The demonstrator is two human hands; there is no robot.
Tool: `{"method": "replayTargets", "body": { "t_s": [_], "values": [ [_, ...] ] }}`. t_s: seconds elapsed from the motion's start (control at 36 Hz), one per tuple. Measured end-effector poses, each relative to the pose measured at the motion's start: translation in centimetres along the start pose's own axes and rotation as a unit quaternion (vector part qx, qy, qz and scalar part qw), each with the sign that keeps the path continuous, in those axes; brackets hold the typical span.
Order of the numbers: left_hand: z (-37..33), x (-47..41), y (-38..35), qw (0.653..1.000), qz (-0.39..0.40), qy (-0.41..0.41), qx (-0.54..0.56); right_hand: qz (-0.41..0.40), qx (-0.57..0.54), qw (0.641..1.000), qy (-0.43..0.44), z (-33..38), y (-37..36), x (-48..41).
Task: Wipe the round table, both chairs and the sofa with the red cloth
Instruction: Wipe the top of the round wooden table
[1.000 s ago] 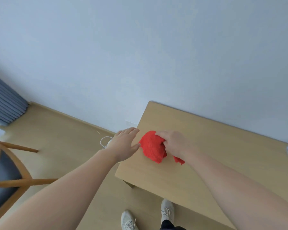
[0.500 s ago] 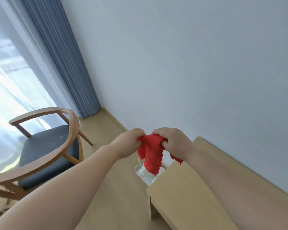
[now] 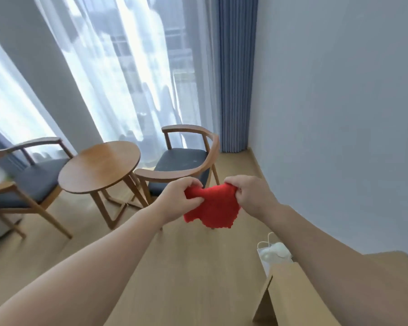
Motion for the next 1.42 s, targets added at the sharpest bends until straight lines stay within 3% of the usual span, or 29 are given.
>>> {"method": "replayTargets", "body": {
  "t_s": [0.22, 0.44, 0.56, 0.78, 0.94, 1.42],
  "values": [
    [8.7, 7.2, 7.3, 0.987, -0.125, 0.094, 0.038, 0.064, -0.055, 0.993, 0.088, 9.4, -4.9, -4.4],
    [16.2, 13.2, 14.1, 0.965, -0.2, 0.12, 0.116, 0.103, -0.108, 0.985, 0.084, 16.6, -10.9, -10.0],
    [19.9, 15.6, 16.9, 0.97, -0.182, 0.124, 0.101, 0.131, -0.127, 0.981, 0.07, 20.7, -15.5, -12.9],
    [25.7, 18.5, 20.8, 0.982, -0.113, 0.125, -0.08, 0.16, 0.085, 0.982, 0.05, 27.2, -24.3, -18.6],
    [30.7, 19.4, 22.9, 0.98, -0.091, 0.145, -0.103, 0.158, 0.165, 0.972, 0.061, 30.1, -27.1, -21.8],
    [43.5, 10.0, 28.7, 0.97, -0.082, 0.224, -0.054, 0.259, 0.046, 0.964, 0.044, 27.0, -32.3, -38.4]
  ]
}}
Point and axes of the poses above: each hand's wrist, its own x-axis away from the middle knuckle, its own y-axis out of the back of the hand, z = x × y, the point moved 10 cm from there along -x, towards the middle knuckle, and after that the axes turned 12 degrees about z, right-handed, at the moved point
